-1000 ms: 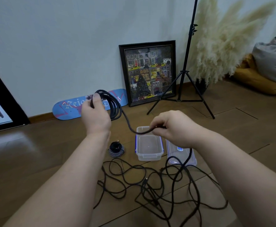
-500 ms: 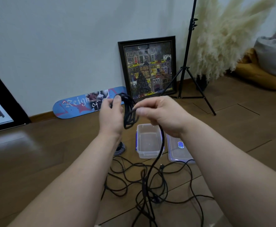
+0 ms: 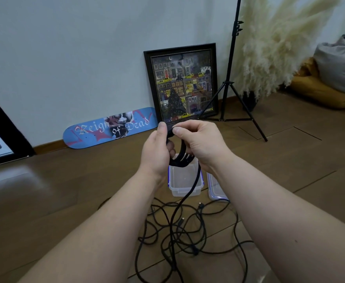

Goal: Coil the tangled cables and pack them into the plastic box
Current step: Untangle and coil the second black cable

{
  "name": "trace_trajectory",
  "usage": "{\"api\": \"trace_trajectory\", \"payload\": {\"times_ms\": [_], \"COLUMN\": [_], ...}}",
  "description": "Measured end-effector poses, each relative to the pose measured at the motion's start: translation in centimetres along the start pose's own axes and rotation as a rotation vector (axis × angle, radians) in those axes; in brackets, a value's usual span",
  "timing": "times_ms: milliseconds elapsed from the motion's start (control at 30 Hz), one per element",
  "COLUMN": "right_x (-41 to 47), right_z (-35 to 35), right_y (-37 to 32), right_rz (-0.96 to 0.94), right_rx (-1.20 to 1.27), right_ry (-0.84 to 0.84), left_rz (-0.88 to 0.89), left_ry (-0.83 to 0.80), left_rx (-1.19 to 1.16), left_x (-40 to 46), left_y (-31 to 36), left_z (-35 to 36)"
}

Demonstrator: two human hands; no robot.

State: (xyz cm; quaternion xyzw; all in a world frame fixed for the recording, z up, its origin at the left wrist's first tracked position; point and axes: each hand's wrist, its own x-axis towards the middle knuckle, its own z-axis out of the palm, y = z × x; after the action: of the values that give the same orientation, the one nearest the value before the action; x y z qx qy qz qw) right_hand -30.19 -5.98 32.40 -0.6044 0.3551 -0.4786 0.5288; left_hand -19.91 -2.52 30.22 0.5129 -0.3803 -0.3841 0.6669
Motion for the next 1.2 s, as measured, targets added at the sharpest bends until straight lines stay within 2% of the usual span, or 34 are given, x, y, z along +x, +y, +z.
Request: {"api": "trace_trajectory", "payload": {"times_ms": [100,233,300,500,633,733,800,900,967,1200], "right_x": [0.2,0.1,-0.1,0.4,0.5,0.5,0.2,-0.6,-1.1,-1.4], "right_z": [-0.9,-2.9,-3.3,-2.4,-1.9,-1.8,-2.0,-2.3,-2.2,-1.2], "right_y": [0.0,-0.4,-0.2,0.3,0.7,0.9,0.9,1.1,0.6,-0.3], "right_rz": [-0.086,-0.008,0.013,-0.232,-0.242,-0.254,-0.329,-0.392,-0.406,-0.373], "right_rx": [-0.218,-0.167,-0.223,-0.527,-0.579,-0.579,-0.628,-0.755,-0.861,-1.117], "right_ry": [0.038,-0.157,-0.191,0.072,0.148,0.169,0.126,-0.127,-0.238,-0.253], "left_rz": [0.038,0.051,0.04,-0.002,-0.003,-0.019,-0.021,0.0,0.001,-0.007], "left_ry": [0.037,0.127,0.161,0.111,0.059,0.08,0.123,0.177,0.189,0.198], "left_rx": [-0.017,-0.025,-0.055,-0.063,-0.066,-0.127,-0.17,-0.185,-0.193,-0.139], "left_x": [0.2,0.5,0.6,0.0,0.0,0.1,0.2,0.4,0.4,0.4], "left_y": [0.0,0.3,0.6,1.1,0.9,1.1,1.3,1.5,1.6,1.0], "left_z": [-0.3,-1.2,-1.5,-1.2,-1.1,-0.9,-0.7,-0.8,-0.9,-1.0]}}
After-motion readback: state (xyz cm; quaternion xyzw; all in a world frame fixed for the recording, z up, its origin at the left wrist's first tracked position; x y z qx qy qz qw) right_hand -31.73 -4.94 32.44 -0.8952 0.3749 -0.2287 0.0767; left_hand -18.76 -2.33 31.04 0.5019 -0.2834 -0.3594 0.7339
